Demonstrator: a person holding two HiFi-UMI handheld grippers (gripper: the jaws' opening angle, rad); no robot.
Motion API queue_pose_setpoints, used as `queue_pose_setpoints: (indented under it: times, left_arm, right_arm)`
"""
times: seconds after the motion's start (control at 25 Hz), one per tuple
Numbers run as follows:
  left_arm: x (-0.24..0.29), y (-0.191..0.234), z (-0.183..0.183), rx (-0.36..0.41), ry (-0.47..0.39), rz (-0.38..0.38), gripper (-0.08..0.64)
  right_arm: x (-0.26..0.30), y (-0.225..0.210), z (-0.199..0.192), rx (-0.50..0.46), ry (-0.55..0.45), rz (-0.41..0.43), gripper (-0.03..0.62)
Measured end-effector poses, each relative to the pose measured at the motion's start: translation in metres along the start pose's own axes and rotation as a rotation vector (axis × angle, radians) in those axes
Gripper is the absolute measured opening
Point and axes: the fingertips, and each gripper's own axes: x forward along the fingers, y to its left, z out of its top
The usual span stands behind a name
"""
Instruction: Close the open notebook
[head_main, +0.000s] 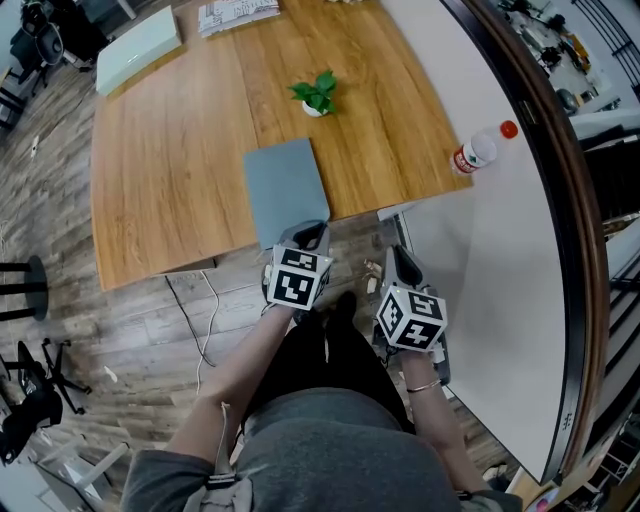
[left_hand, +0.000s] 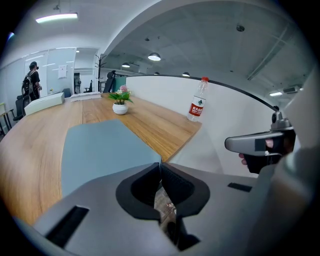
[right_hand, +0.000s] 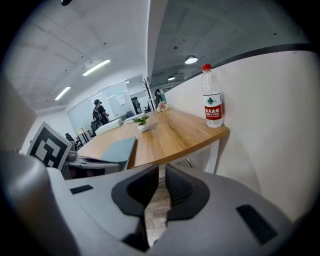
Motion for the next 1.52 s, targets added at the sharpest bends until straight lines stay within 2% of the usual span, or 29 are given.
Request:
queue_pose_setpoints:
  times: [0.44,0.76,0.96,1.52]
  left_arm:
    - [0.001,-0.003,-0.002,0.081,0.024,0.057,0.032]
    - [0.002,-0.005,0.000,0.064,0.014,0.043,0.035]
    - [-0.003,-0.012,0.000,0.028,0.014,0.016,0.071]
    - [-0.033,-0.015,0.026,0.004,-0.125,0.030,0.069]
  right_arm:
    - [-0.005,-0.005,-0.002,0.009,0.001,-0.005,0.048]
    - [-0.007,-0.006,0.000,0.005,-0.009,0.002,0.048]
    - [-0.011,-0.005,0.002,0.007,-0.011,0.012,0.048]
    - [-0.018,0.012,0.014,-0.015,-0.045,0.072,0.048]
